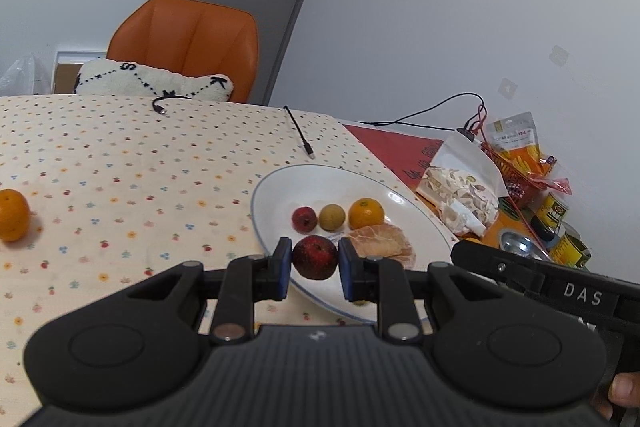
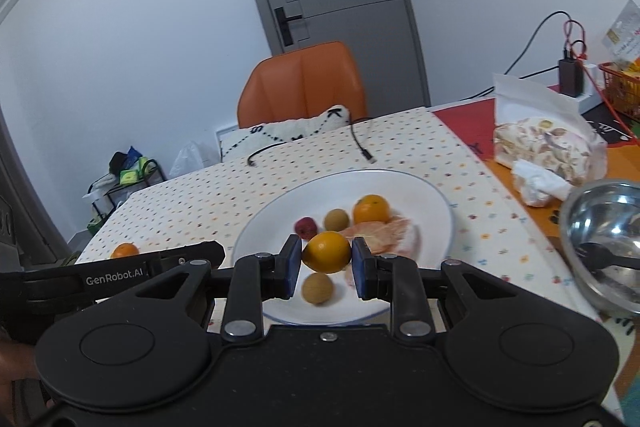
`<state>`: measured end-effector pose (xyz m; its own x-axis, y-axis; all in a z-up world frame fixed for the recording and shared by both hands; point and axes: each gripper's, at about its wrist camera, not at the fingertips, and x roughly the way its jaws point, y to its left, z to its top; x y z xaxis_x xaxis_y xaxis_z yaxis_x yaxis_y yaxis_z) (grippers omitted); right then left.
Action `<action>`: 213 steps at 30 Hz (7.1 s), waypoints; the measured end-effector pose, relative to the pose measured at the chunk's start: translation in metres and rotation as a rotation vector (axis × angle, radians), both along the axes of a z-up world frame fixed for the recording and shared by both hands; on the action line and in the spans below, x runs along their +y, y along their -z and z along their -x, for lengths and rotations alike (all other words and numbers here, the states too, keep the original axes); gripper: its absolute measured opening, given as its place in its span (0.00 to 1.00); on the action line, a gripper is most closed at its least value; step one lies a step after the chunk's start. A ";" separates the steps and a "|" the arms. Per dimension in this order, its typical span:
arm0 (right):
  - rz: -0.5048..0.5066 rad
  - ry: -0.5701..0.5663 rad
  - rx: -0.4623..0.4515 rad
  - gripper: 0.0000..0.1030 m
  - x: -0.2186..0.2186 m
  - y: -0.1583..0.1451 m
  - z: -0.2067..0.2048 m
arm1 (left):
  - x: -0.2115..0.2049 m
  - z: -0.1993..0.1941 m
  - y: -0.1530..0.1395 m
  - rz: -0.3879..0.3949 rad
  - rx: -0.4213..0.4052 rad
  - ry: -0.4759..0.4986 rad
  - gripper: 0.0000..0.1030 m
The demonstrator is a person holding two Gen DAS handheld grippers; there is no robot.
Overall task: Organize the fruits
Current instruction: 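Carry the red plum in the left tool while the right tool carries the yellow orange to the plate, then open the left tool over the plate while the right tool releases the small yellow orange, then move both tools back toward the large orange and small yellow orange on the cloth, then grasp the large orange with the right tool while the left tool grasps the small yellow orange, then carry the large orange in the right tool while the left tool carries the small yellow orange to the plate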
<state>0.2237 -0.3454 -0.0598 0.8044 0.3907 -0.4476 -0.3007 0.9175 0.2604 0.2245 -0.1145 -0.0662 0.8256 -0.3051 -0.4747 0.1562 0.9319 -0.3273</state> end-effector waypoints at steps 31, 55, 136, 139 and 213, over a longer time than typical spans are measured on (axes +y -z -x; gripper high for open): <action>0.021 0.038 0.032 0.25 -0.001 0.010 -0.011 | 0.004 -0.009 0.002 -0.008 0.055 -0.003 0.35; -0.018 -0.053 -0.029 0.78 0.039 -0.003 -0.003 | 0.062 0.018 -0.020 -0.042 0.010 -0.166 0.84; 0.064 -0.439 0.101 0.86 0.262 0.036 -0.049 | 0.249 0.061 0.000 -0.065 0.104 -0.541 0.84; 0.078 -0.444 0.110 0.86 0.271 0.040 -0.055 | 0.252 0.062 0.002 -0.064 0.109 -0.548 0.84; -0.016 -0.201 0.082 0.38 0.125 0.013 -0.037 | 0.143 -0.007 0.018 -0.058 0.038 -0.278 0.21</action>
<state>0.2605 -0.2200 -0.0726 0.6707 0.5469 -0.5010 -0.4544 0.8369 0.3053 0.2319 0.0284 -0.0843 0.8552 -0.0412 -0.5167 -0.1193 0.9545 -0.2734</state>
